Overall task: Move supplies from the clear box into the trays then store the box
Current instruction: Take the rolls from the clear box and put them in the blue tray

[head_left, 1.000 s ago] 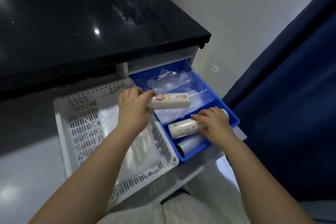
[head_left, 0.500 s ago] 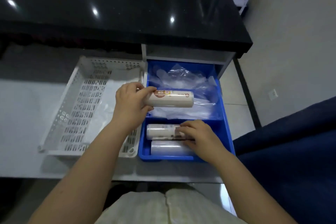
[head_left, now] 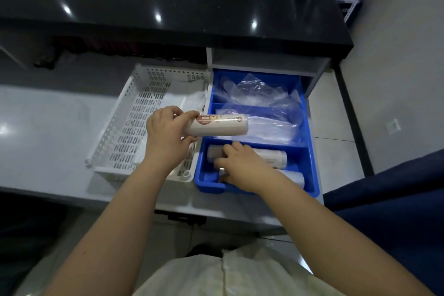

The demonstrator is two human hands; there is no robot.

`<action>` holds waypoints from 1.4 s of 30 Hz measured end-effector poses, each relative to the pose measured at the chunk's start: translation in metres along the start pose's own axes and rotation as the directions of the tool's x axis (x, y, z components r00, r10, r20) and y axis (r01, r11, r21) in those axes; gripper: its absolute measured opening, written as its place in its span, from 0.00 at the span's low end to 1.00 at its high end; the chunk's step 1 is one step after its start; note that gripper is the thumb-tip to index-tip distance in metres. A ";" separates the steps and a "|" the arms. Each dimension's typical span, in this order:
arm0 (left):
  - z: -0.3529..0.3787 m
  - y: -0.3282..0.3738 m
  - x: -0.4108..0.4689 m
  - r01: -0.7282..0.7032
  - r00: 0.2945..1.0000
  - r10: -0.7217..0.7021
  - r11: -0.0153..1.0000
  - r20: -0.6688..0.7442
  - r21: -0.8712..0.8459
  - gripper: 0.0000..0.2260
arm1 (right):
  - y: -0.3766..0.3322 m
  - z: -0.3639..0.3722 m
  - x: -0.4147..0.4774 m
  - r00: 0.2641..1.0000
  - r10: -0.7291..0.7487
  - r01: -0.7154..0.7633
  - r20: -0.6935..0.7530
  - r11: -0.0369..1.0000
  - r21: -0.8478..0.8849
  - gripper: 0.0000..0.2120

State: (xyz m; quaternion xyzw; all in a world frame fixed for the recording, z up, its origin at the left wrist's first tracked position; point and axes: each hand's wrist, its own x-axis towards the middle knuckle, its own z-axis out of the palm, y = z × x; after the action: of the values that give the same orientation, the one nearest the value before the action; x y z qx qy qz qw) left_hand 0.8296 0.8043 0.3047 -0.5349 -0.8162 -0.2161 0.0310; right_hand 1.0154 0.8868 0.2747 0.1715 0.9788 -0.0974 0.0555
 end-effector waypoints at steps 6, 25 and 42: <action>-0.003 -0.011 -0.003 0.027 0.999 -0.027 1.000 -0.034 -0.003 0.25 | 0.012 -0.007 -0.029 0.994 0.112 -0.110 -0.011 0.991 0.081 0.30; 0.020 0.051 -0.024 -0.203 0.961 0.206 0.979 0.186 -0.035 0.24 | 0.046 -0.095 -0.062 0.744 0.450 -0.329 -0.494 0.890 0.315 0.32; 0.031 0.040 -0.023 -0.163 0.963 0.163 0.986 0.212 -0.018 0.23 | 0.028 -0.045 -0.053 0.851 0.414 -0.311 -0.324 0.893 0.325 0.32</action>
State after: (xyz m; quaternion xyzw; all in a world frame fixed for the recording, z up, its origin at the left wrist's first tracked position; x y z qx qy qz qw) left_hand 0.8799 0.8097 0.2833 -0.6202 -0.7681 -0.1543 -0.0391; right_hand 1.0713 0.9051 0.3216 0.3759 0.8982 -0.1772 -0.1434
